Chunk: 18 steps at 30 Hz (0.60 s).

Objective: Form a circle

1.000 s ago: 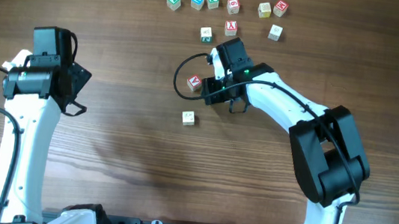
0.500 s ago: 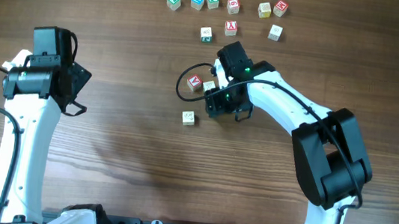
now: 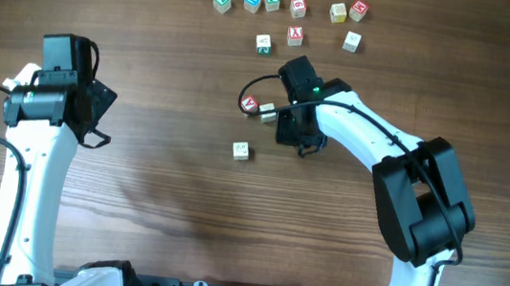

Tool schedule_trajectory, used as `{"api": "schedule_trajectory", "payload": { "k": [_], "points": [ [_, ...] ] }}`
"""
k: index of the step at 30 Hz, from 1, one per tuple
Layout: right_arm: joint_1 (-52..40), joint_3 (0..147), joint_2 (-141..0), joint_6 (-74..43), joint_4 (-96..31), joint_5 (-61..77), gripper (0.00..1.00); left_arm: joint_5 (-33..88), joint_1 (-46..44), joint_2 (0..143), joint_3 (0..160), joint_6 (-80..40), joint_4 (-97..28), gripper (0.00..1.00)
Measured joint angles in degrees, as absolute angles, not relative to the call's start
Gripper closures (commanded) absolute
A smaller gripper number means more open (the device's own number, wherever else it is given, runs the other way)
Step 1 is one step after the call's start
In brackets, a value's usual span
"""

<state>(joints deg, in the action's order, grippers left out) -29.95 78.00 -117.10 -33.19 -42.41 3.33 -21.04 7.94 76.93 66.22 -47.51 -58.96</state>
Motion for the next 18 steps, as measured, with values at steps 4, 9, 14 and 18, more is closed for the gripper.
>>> {"api": "schedule_trajectory", "payload": {
  "k": [4, 9, 14, 18],
  "points": [
    [-30.0, 78.0, -117.1, -38.4, -41.2, 3.4, 0.96, -21.0, 7.9, 76.9, 66.2, -47.5, -59.0, 0.00],
    [-30.0, 77.8, -117.1, -41.6, -38.1, 4.5, 0.96, -21.0, 7.9, 76.9, 66.2, -47.5, -59.0, 0.00],
    [-30.0, 77.7, -117.1, -42.4, -35.9, 5.1, 0.96, -21.0, 7.9, 76.9, 66.2, -47.5, -59.0, 0.00],
    [-30.0, 77.7, -117.1, -42.4, -33.6, 5.2, 0.96, -21.0, 7.9, 76.9, 66.2, -47.5, -59.0, 0.00]
  ]
}}
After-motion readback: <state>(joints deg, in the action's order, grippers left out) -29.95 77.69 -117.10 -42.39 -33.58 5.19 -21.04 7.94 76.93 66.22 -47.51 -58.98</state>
